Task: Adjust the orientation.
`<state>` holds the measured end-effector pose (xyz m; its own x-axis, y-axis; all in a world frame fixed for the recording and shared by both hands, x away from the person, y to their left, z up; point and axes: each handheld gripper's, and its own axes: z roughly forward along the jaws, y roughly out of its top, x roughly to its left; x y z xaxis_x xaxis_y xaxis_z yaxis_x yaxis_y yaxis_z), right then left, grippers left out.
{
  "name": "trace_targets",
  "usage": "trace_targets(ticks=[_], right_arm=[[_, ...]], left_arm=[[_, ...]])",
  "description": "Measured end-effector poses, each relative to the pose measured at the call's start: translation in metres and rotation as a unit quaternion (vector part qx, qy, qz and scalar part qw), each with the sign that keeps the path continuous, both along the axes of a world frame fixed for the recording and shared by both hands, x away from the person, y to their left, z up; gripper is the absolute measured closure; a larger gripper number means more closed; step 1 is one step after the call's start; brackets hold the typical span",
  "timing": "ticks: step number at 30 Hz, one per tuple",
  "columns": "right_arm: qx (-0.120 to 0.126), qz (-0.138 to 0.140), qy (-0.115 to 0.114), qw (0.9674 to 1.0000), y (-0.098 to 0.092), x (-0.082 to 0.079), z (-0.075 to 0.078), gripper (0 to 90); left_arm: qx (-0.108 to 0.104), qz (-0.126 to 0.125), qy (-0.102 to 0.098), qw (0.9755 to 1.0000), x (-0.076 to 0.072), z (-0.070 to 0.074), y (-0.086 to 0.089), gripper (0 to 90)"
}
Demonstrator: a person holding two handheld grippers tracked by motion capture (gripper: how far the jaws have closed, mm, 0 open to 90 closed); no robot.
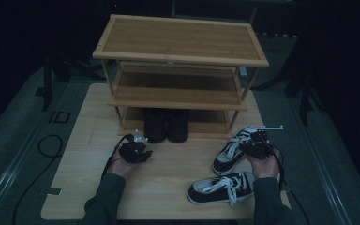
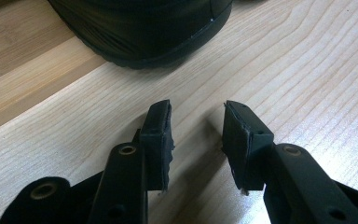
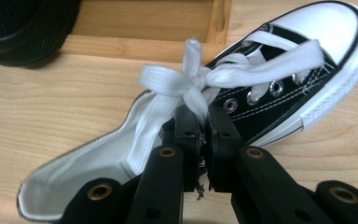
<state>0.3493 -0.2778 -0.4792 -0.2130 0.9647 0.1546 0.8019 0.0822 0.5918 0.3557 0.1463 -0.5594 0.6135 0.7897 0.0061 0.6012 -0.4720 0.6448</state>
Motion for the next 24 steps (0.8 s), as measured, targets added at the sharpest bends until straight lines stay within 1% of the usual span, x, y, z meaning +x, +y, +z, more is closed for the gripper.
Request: trace_targets(ticks=[3,5,8,11,13,14,15,18,21,23,24], right_arm=[[0.001,-0.004,-0.004,1.0000,-0.002,0.000,0.001,85.3],[0.003,-0.006,-0.003,1.0000,-0.004,0.001,0.003,85.4],[0.005,-0.013,-0.011,0.9999,-0.008,0.001,0.006,85.7],[0.011,-0.017,-0.023,0.9995,-0.014,0.000,0.016,86.1],[0.008,-0.018,-0.031,0.9993,-0.017,0.000,0.025,86.5],[0.004,-0.016,-0.035,0.9992,-0.019,0.000,0.033,86.7],[0.004,-0.016,-0.035,0.9992,-0.019,0.000,0.033,86.7],[-0.007,-0.012,-0.036,0.9993,-0.021,0.001,0.038,86.7],[-0.016,-0.012,-0.033,0.9993,-0.026,0.000,0.038,86.7],[-0.016,-0.012,-0.032,0.9993,-0.030,-0.001,0.037,86.7],[-0.006,-0.012,-0.030,0.9995,-0.035,-0.002,0.036,86.7]], left_arm=[[0.000,0.000,0.000,1.0000,0.000,0.000,0.000,62.6],[0.000,0.000,0.000,1.0000,0.000,0.000,0.000,62.7],[0.000,-0.001,0.001,1.0000,0.000,0.000,0.000,62.7],[0.002,-0.002,0.002,1.0000,0.000,0.000,0.000,62.7],[0.001,-0.001,0.001,1.0000,0.000,0.000,0.000,62.7],[0.001,-0.001,0.002,1.0000,0.000,0.000,0.000,62.7],[0.001,-0.001,0.001,1.0000,0.000,0.000,0.000,62.7],[0.001,-0.001,0.001,1.0000,0.000,0.000,0.000,62.8],[0.000,-0.002,0.001,1.0000,0.000,0.000,0.000,62.8],[0.001,-0.002,0.001,1.0000,0.000,0.000,0.000,62.8],[0.001,-0.002,0.001,1.0000,0.000,0.000,0.000,62.8]])
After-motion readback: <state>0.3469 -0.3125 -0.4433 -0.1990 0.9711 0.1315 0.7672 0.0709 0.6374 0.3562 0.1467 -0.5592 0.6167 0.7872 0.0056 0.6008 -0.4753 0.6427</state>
